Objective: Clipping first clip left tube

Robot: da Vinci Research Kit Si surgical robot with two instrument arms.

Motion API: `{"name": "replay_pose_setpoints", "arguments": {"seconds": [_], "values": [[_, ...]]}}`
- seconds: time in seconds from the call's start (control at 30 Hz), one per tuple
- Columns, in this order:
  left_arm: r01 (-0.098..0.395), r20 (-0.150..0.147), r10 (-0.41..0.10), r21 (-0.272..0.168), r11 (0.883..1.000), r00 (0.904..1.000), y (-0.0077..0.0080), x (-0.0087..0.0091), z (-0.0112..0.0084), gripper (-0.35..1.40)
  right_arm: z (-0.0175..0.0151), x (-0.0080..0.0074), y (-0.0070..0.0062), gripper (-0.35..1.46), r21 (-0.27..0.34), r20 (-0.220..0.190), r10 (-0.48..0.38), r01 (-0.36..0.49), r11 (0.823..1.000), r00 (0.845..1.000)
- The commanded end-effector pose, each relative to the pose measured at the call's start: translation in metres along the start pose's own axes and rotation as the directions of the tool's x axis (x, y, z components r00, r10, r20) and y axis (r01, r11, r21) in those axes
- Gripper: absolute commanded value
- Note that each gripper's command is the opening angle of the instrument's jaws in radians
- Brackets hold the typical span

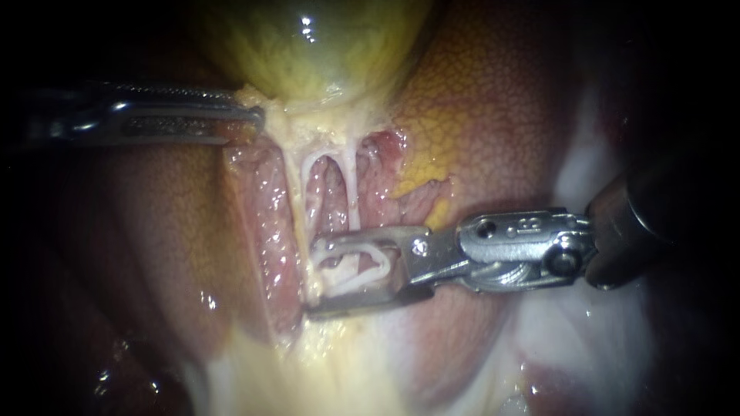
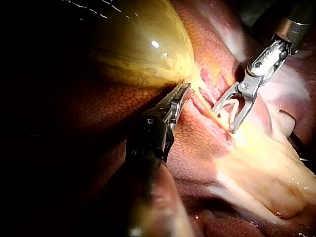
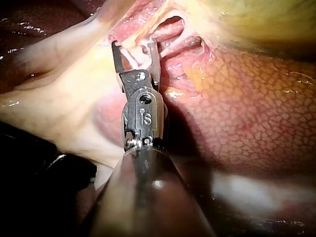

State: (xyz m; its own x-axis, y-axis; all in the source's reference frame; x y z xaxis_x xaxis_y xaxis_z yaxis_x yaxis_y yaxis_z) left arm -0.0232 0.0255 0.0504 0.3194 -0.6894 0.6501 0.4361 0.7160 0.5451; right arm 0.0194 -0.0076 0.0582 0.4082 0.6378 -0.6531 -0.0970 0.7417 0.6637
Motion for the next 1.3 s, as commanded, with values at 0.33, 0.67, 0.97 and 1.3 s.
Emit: {"name": "replay_pose_setpoints", "arguments": {"seconds": [0.33,0.67,0.97,1.3], "values": [[0.0,0.0,0.0,0.001,1.0,1.0,0.0,0.0,0.0,-0.35,-0.0027,0.0014,-0.001,0.4,0.028,-0.013,0.009,-0.009,1.0,1.0],[-0.001,0.0,0.001,0.001,1.0,1.0,0.0001,0.0001,0.0,-0.35,-0.005,0.0026,-0.0021,0.41,0.057,-0.027,0.017,-0.016,0.998,0.999],[-0.001,0.0,0.001,0.001,1.0,1.0,0.0001,0.0001,0.0,-0.35,-0.0046,0.002,-0.0006,0.41,0.061,-0.032,0.014,-0.012,0.998,0.999],[0.0,0.0,0.0,0.001,1.0,1.0,0.0001,0.0001,0.0,-0.35,-0.0039,0.0008,0.0014,0.41,0.072,-0.033,0.006,-0.004,0.997,0.999]]}}
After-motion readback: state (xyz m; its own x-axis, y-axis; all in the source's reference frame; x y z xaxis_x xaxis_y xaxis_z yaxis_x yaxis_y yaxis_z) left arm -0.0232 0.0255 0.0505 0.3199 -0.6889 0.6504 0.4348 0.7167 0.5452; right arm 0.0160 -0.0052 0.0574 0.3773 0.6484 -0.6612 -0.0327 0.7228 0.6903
